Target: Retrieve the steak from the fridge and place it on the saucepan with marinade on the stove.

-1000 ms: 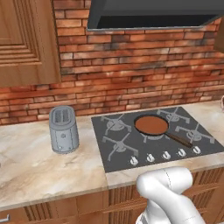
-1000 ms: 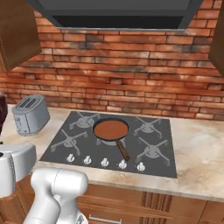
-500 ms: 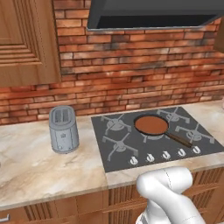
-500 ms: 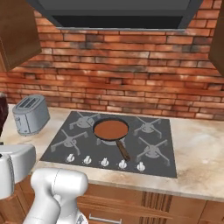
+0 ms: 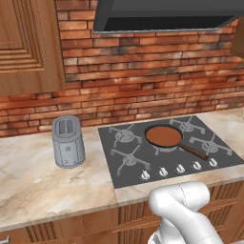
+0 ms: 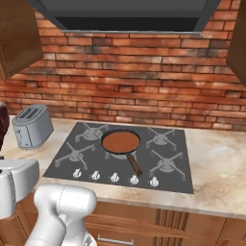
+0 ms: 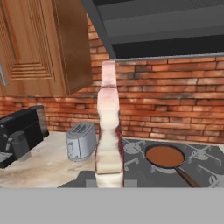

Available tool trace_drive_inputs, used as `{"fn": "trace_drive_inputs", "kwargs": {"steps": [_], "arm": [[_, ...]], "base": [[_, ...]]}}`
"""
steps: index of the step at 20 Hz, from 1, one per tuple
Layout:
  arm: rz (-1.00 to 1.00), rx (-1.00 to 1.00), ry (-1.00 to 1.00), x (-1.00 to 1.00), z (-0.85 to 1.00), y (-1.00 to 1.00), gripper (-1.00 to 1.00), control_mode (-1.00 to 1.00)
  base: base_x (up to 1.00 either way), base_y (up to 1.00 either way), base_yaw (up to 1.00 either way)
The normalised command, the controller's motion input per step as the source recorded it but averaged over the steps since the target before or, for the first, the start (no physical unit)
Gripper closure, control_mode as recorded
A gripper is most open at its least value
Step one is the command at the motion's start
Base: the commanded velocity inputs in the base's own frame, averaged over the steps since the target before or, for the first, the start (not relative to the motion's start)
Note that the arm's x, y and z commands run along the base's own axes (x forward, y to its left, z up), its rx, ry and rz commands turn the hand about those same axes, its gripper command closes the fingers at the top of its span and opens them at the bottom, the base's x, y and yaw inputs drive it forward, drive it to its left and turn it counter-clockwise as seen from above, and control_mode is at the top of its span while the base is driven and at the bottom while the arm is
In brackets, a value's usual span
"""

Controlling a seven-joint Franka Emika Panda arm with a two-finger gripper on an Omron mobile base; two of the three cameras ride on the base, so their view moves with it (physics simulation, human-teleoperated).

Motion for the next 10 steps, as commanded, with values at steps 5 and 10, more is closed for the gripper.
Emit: {"fn": "trace_drive_inputs", "kwargs": {"steps": [5, 10], "arm": [[0.0, 0.0, 0.0, 0.0, 0.0, 0.0, 1.0, 1.0], [0.0, 0.0, 0.0, 0.0, 0.0, 0.0, 1.0, 1.0]], "base": [[-0.02, -0.58, -0.06], [-0.74, -0.24, -0.02]]}}
